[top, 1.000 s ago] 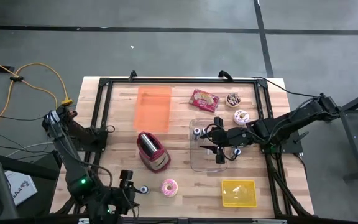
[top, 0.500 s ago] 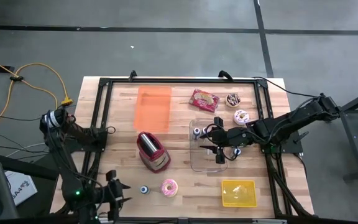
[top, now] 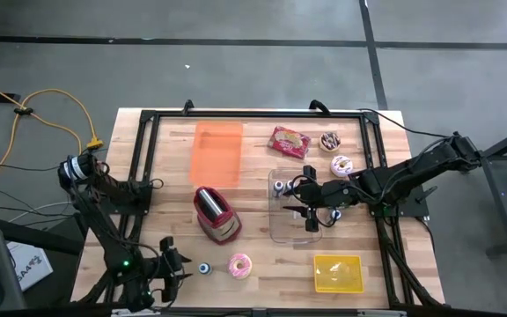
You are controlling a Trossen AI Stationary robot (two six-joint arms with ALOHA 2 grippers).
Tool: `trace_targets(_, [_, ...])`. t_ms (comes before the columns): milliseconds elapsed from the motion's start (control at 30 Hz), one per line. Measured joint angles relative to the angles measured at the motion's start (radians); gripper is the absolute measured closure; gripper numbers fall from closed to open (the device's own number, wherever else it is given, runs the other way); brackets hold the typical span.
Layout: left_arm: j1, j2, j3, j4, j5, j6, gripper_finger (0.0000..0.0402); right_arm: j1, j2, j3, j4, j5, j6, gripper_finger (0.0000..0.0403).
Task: Pick & Place Food Item
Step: Put the bottom left blue food coloring bottle into the transparent bin
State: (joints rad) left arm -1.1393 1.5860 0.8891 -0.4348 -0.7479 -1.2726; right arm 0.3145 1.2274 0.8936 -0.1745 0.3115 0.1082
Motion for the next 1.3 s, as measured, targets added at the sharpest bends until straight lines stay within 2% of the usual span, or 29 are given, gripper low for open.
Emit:
trace_targets(300, [0.0, 0.004, -0.154, 0.272, -0.037, 0.028, 0.0211, 0.0, 0.0, 0.0, 0.0, 0.0, 0.0, 0.024])
trace_targets(600, [-0.001, 0.132, -0.201, 0.557, -0.053, 0.207, 0.0211, 0.0, 0.0, 0.0, 0.002, 0.0, 0.0, 0.024])
trace_targets(933, [-0.006, 0.151, -0.205, 0.582, -0.113, 0.287, 0.0211, 0.0, 0.0, 0.0, 0.008, 0.0, 0.0, 0.024])
trace_targets(1300, [0.035, 0.154, -0.205, 0.594, -0.087, 0.328, 0.0211, 0.0, 0.0, 0.0, 0.007, 0.0, 0.0, 0.024])
